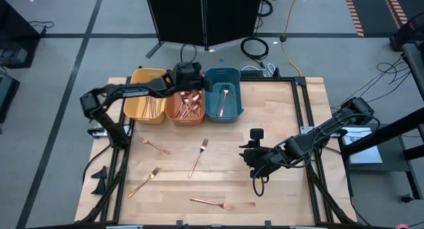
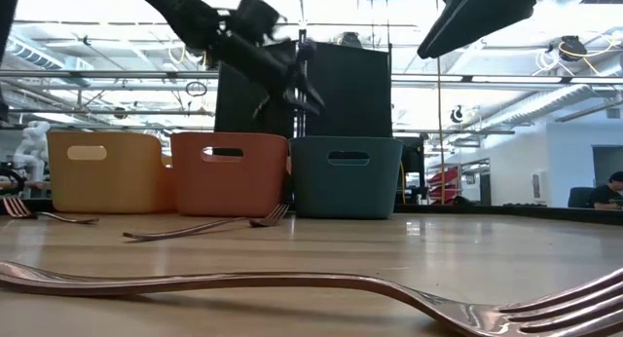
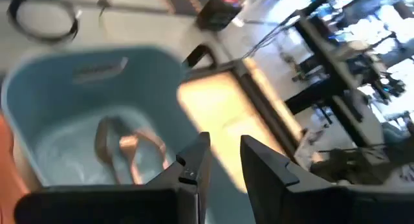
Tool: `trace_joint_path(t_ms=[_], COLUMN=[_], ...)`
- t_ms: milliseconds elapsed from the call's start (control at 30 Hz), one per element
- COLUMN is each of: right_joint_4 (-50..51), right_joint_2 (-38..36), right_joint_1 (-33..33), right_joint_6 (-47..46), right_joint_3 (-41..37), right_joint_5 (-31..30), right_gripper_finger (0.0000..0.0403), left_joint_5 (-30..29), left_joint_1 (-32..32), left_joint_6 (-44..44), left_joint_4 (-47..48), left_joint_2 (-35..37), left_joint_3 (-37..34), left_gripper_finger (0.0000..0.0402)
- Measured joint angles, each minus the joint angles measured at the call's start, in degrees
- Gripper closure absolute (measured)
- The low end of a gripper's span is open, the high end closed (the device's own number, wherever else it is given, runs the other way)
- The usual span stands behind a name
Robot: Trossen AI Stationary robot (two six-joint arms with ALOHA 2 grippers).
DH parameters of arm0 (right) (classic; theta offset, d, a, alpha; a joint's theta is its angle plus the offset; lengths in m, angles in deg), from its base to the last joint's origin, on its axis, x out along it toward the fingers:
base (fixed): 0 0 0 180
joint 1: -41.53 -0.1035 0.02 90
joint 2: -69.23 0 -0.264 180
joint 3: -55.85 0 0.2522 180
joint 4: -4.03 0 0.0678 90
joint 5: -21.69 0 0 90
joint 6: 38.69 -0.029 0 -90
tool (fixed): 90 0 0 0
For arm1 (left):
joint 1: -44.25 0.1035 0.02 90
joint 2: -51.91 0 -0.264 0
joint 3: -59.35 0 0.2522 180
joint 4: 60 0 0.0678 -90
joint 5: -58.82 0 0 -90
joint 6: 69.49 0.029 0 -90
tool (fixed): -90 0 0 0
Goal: Sort silverware
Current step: Put the gold fork into the blue bin
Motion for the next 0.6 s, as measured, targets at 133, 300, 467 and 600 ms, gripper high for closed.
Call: trace_joint_path(t_ms=[133, 300, 467, 600], right_joint_4=[0.00, -0.79, -2.53, -2.91], right_joint_2=[0.02, 0.04, 0.04, 0.04], right_joint_1=[0.00, 0.00, -0.08, -0.52], right_joint_6=[0.00, 0.09, 0.93, 0.65], right_joint_3=[0.00, 0.00, 0.00, 0.00], right_joint_5=[0.00, 0.02, 0.56, 5.36], right_gripper_finger=[0.0284, 0.0284, 0.0284, 0.0284], left_joint_5=[2.52, 6.99, 7.34, 7.12], left_joint_1=[-1.29, -7.55, -19.37, -31.33], left_joint_6=[5.98, 13.34, 15.95, 12.23], left_joint_4=[5.05, 21.34, 39.43, 47.24], left_joint_2=[6.61, 15.12, 19.50, 19.74], left_joint_3=[0.00, 0.00, 0.00, -0.02], left_gripper_finger=[0.0320, 0.0320, 0.0320, 0.0320])
